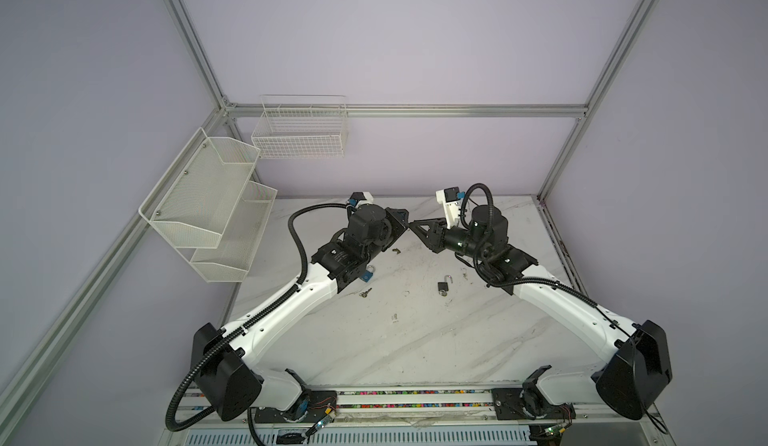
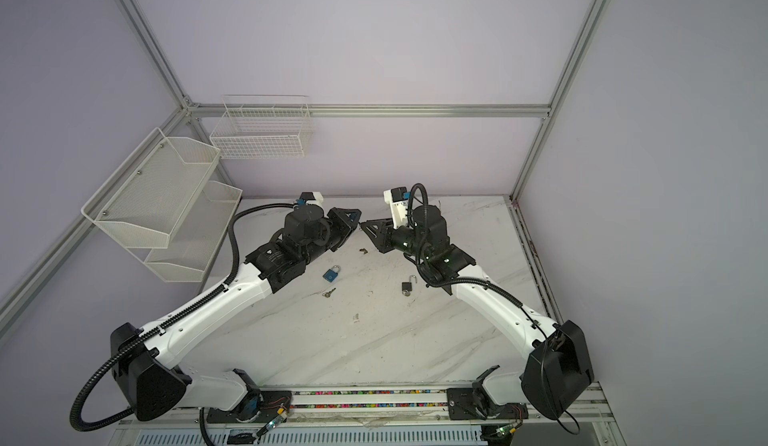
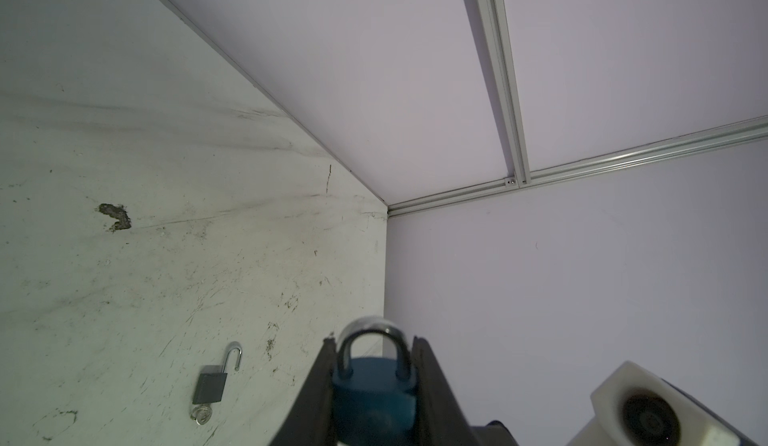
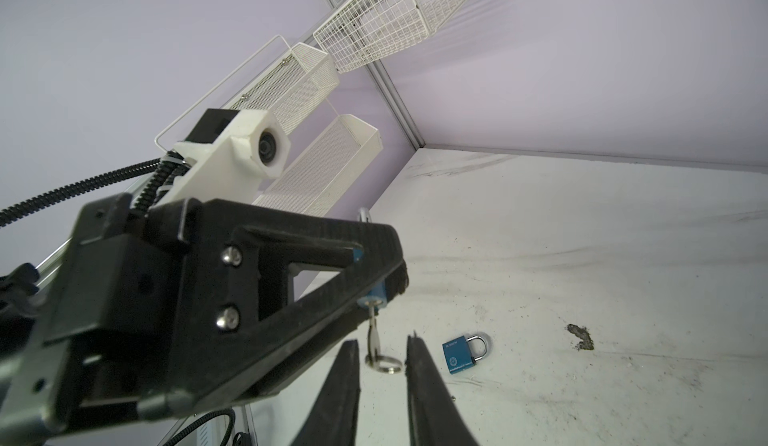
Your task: Unlock with the key
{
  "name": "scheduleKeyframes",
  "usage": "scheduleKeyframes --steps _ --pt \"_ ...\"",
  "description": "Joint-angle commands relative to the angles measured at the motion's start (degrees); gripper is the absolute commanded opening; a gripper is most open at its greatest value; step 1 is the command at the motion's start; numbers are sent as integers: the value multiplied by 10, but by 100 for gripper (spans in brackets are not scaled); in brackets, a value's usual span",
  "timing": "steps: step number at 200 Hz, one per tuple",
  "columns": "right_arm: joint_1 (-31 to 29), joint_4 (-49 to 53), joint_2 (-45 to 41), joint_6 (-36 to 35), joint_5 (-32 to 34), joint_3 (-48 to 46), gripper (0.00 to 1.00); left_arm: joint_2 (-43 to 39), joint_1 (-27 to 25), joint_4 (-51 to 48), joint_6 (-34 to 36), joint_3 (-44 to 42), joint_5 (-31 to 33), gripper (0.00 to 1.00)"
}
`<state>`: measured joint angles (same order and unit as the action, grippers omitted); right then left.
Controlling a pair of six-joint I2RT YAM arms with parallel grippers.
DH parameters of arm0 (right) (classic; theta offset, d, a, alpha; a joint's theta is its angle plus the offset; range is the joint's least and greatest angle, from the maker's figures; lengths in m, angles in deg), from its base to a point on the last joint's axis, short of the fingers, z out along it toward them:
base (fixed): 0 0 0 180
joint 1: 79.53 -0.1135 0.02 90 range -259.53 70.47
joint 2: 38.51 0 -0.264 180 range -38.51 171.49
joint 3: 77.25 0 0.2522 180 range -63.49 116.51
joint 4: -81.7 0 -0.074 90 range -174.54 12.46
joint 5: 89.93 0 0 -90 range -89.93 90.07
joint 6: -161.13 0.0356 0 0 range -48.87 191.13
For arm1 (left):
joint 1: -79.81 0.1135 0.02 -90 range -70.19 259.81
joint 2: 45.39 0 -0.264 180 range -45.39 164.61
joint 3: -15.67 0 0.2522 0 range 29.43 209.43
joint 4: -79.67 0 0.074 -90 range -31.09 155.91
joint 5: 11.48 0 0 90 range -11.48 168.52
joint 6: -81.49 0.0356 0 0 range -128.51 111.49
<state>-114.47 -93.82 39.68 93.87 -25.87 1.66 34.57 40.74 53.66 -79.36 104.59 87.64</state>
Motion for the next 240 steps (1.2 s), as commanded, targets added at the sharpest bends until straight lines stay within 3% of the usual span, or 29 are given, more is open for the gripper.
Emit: scheduleKeyframes --steps 1,69,152,160,173,240 --pt "-5 -10 19 3 -2 25 24 -9 -2 24 15 4 -2 5" --pt "-7 3 35 1 6 22 20 -9 -3 21 19 8 3 6" --pt "-8 30 19 -2 11 22 0 -12 -4 18 18 6 10 6" --pt "-8 28 16 0 8 20 4 -14 -4 17 17 5 13 6" --pt "-8 28 12 3 7 19 19 -14 -4 17 16 3 15 6" --pt "-8 46 -6 16 4 12 38 -11 -5 15 17 3 16 6"
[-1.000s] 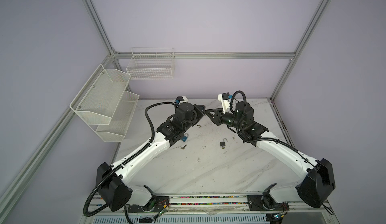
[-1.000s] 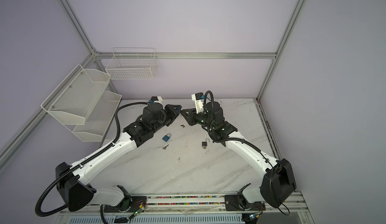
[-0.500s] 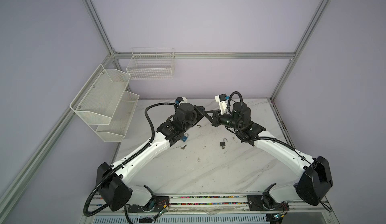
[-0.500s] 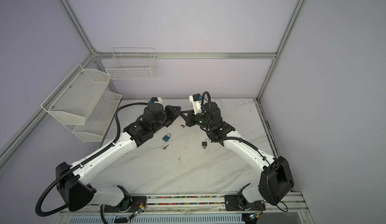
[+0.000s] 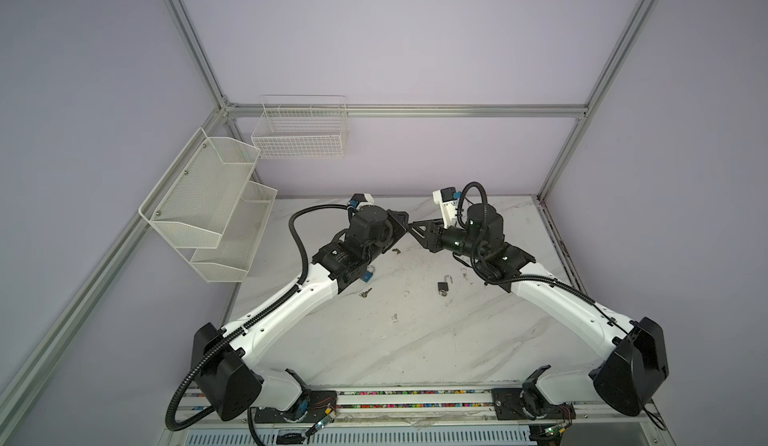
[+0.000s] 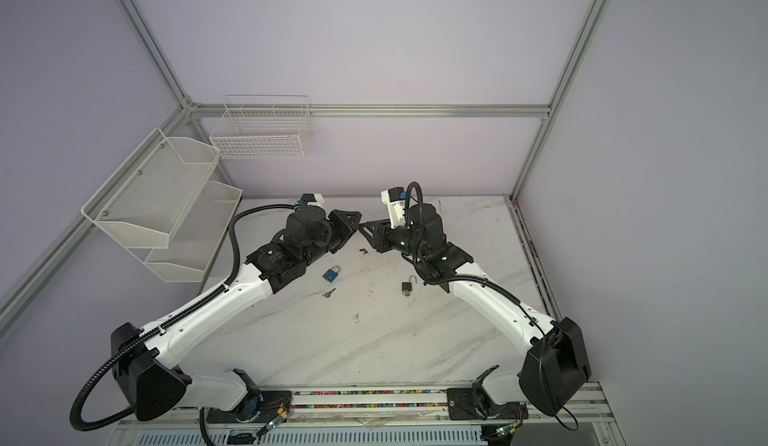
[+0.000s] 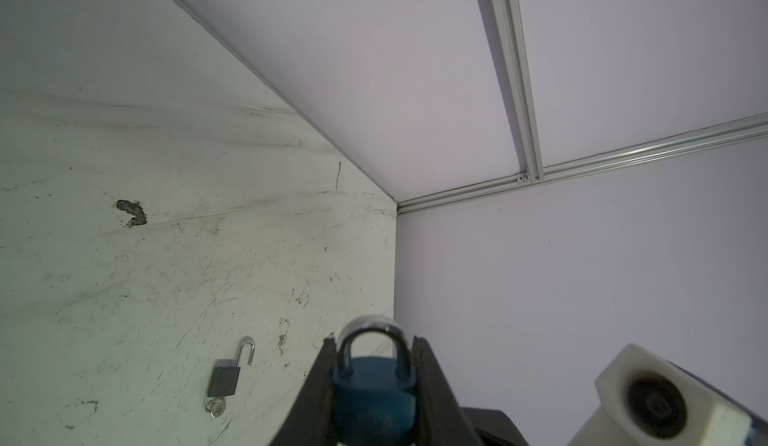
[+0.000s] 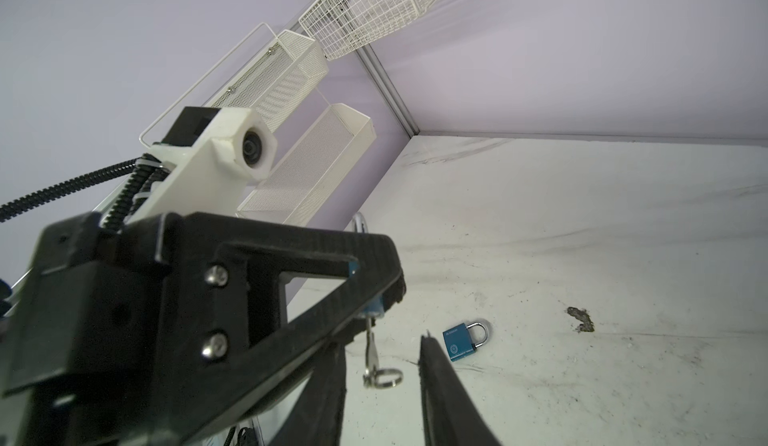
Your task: Unlock with the key
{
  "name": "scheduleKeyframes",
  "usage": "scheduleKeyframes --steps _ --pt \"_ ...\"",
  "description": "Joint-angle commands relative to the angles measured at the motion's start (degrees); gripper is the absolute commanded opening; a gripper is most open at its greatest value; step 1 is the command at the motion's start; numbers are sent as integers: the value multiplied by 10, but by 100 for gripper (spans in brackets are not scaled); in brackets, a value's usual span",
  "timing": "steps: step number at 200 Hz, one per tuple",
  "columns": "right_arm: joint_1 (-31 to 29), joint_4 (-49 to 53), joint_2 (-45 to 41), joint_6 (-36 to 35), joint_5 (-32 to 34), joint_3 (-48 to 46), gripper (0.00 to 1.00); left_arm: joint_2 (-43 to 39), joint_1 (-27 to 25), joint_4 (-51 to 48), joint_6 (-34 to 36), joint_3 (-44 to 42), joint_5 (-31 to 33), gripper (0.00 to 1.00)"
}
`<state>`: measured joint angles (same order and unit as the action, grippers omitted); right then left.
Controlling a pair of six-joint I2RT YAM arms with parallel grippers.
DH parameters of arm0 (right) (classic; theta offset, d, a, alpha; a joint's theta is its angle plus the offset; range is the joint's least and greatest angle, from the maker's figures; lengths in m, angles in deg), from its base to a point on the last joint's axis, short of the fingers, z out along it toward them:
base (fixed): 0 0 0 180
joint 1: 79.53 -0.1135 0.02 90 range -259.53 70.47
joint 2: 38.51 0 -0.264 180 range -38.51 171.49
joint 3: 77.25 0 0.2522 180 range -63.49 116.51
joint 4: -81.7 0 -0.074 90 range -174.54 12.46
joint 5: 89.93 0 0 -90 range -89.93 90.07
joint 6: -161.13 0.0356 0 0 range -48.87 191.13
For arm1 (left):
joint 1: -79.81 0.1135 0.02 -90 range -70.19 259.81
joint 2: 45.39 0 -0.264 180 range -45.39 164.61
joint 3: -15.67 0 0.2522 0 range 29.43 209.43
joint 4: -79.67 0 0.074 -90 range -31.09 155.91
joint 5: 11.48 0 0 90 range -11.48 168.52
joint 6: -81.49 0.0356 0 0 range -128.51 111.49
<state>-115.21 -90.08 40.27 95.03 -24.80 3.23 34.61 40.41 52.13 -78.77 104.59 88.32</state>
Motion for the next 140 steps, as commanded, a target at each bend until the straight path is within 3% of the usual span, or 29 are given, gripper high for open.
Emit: scheduleKeyframes --steps 1,19,59,103,140 --pt "-1 8 -12 5 -8 -4 39 -11 -2 31 11 3 9 6" --pt "-4 7 -7 8 -17 3 44 -11 -2 31 12 3 10 6" --pt "-15 18 15 14 1 15 45 -13 -4 31 12 2 17 6" --pt "-16 23 17 12 20 16 27 -14 -5 31 15 5 18 6" --pt "-16 23 11 6 26 18 25 -15 -6 31 14 2 18 6"
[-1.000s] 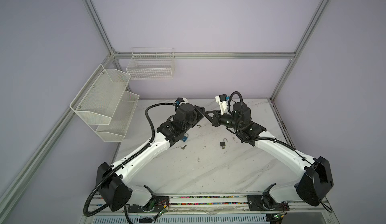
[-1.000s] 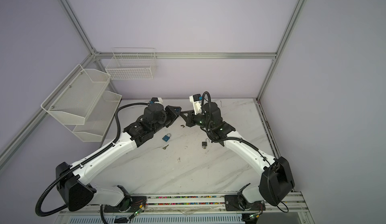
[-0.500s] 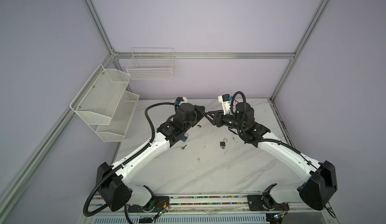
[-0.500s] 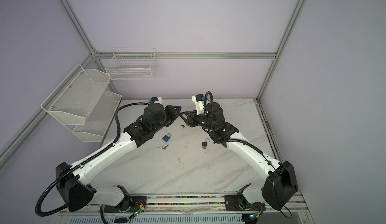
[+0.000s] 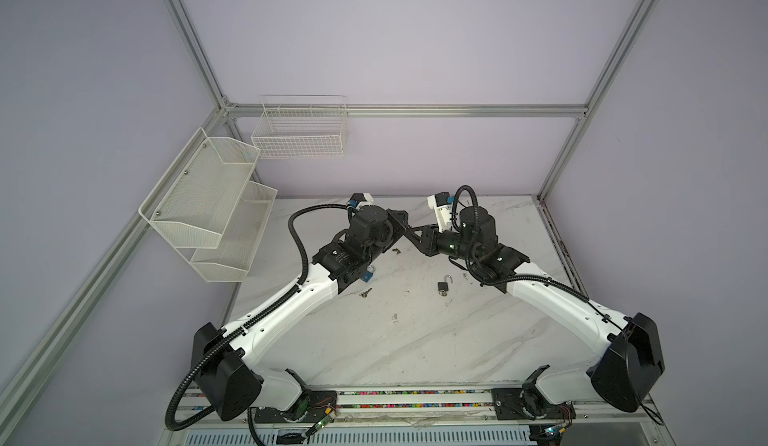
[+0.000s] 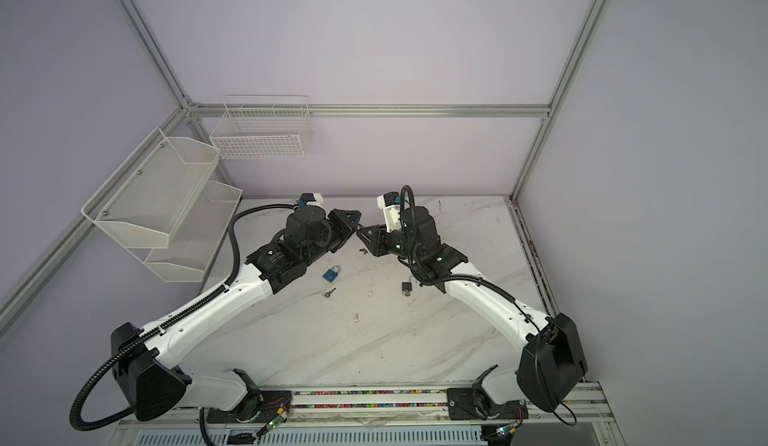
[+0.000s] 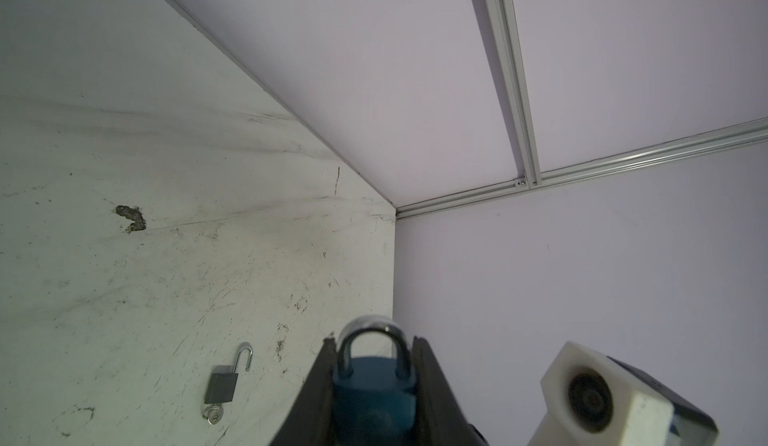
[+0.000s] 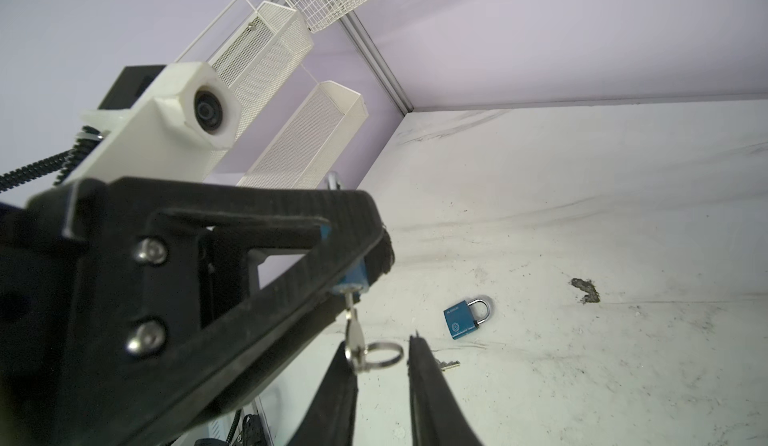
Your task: Unlock with the key
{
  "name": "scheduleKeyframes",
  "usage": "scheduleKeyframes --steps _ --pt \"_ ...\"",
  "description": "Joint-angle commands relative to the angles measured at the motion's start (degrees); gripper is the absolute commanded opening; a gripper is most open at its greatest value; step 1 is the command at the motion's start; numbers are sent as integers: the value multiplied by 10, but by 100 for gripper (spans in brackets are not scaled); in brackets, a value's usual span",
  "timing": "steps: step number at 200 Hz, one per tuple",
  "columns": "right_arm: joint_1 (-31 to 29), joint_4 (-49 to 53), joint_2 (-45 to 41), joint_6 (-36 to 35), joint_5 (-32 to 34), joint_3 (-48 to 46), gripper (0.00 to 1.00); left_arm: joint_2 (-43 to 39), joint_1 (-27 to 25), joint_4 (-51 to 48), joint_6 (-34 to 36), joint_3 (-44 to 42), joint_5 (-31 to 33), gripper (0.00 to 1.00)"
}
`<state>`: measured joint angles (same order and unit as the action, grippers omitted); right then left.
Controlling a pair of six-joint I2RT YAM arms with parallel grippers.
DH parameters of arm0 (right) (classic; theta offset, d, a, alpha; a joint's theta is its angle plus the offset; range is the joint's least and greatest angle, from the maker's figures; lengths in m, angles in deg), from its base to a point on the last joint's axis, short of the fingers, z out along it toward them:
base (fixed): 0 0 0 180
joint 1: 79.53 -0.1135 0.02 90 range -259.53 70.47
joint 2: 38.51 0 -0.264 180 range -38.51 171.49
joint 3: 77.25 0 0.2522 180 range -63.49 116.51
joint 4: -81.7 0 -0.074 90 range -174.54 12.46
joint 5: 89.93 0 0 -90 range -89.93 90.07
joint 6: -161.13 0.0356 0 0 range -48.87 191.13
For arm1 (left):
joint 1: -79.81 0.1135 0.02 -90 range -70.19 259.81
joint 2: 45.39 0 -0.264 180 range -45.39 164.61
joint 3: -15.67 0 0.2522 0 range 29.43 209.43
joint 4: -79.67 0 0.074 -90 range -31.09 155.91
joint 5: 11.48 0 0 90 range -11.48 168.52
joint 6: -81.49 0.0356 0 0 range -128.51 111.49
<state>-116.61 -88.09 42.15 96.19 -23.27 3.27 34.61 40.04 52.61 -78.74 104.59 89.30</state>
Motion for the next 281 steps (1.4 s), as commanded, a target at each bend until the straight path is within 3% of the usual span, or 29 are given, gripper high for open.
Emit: scheduleKeyframes --steps 1,117,200,281 --pt "-2 3 -8 -6 11 18 25 -15 -2 26 13 2 8 6" --pt "-2 16 -16 -19 6 27 0 -19 -2 24 12 -6 -3 6" --pt "-1 38 0 -21 2 52 0 -35 -12 9 10 -23 -20 5" --pt "-2 77 37 -59 -24 109 0 -25 -33 -46 29 -2 -89 4"
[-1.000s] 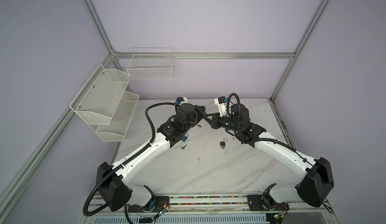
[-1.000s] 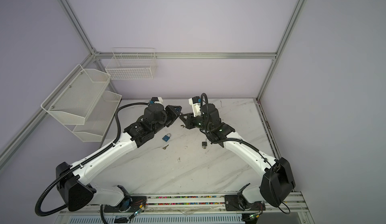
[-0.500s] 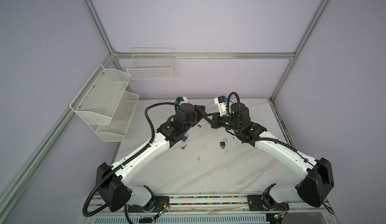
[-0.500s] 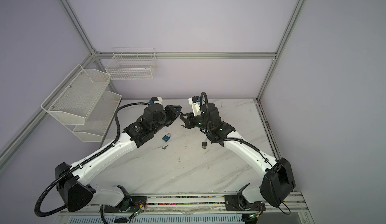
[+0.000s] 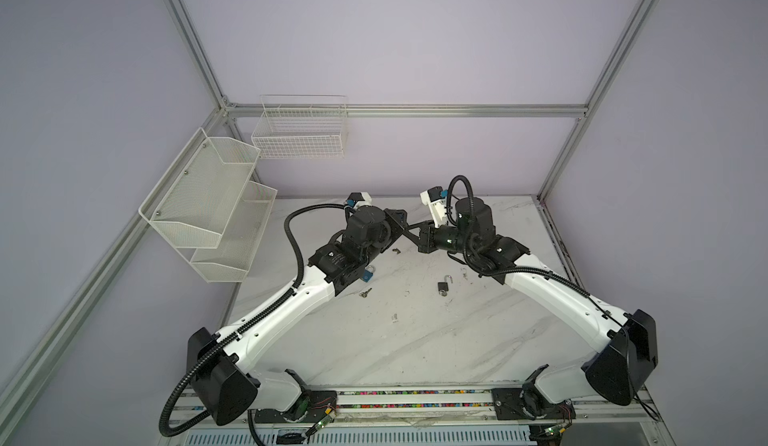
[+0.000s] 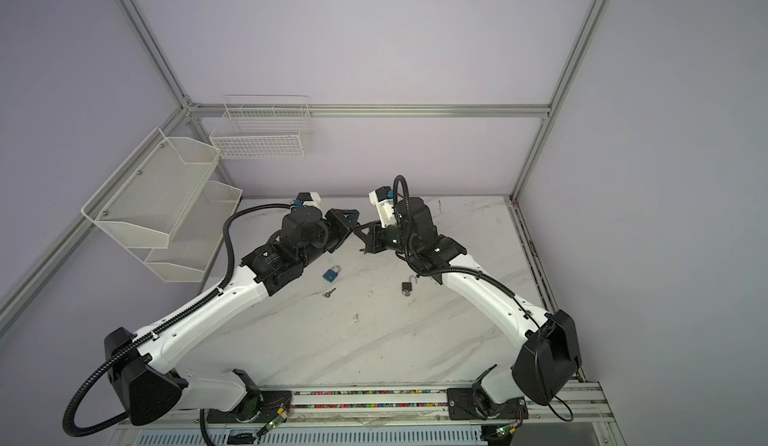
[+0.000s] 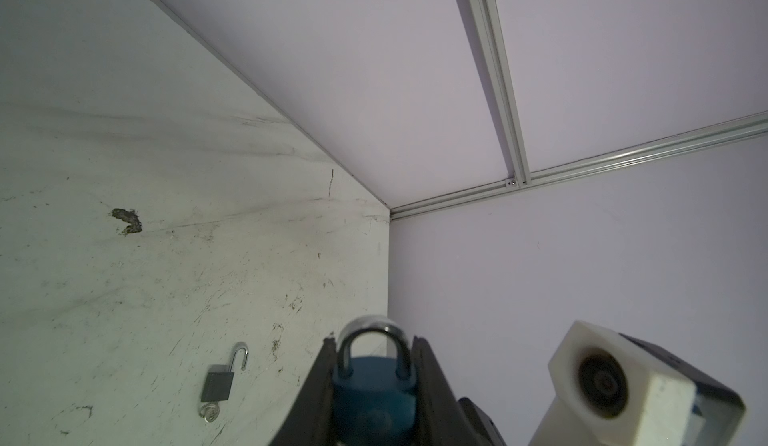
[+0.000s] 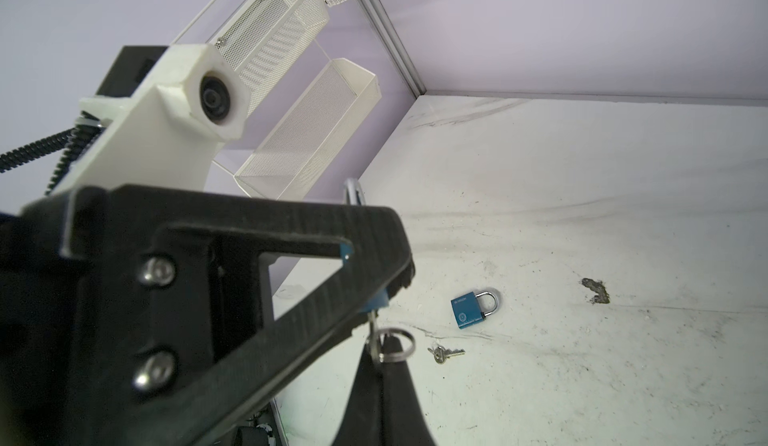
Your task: Unlock with the key
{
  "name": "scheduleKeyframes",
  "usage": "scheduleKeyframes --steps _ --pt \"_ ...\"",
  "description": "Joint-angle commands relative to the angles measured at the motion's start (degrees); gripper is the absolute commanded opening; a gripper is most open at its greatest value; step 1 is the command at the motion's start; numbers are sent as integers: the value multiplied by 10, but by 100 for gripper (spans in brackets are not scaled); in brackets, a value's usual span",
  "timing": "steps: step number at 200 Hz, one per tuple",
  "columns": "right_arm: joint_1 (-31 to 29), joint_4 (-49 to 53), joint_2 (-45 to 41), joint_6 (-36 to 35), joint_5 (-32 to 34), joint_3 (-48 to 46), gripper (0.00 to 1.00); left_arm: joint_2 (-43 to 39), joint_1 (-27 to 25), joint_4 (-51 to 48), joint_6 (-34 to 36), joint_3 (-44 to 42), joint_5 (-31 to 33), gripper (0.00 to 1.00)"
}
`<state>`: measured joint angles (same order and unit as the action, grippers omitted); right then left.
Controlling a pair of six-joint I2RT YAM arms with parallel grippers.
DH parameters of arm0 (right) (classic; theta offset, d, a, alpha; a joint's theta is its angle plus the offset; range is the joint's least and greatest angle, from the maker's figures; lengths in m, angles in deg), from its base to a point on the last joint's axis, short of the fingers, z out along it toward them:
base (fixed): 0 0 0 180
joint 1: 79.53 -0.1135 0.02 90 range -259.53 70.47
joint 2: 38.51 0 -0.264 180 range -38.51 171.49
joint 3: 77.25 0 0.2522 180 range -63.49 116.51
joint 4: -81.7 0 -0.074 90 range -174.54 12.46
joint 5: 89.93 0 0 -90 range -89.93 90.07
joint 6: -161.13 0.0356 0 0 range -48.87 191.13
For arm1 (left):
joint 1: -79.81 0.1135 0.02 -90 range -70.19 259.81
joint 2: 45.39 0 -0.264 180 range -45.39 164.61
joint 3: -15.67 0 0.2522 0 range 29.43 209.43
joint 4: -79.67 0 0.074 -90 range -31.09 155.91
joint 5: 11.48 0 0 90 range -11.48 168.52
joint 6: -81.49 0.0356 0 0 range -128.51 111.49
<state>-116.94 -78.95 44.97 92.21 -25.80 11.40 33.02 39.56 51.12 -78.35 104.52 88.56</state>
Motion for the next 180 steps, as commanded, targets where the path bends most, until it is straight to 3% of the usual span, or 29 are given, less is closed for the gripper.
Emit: scheduleKeyframes --steps 1,27,74,120,180 --pt "1 -14 9 -20 1 28 0 -9 -28 -33 27 0 -82 4" --pt "3 0 -3 -28 20 36 0 -7 -29 -89 52 10 -75 3" --pt "3 -13 -13 -15 -21 -9 0 -22 -28 -25 51 2 -35 4" --pt "3 -5 -45 -20 -59 -44 27 -22 -20 18 52 4 7 6" --pt "4 -4 -81 -16 -16 -63 38 -28 -19 24 54 -4 33 6"
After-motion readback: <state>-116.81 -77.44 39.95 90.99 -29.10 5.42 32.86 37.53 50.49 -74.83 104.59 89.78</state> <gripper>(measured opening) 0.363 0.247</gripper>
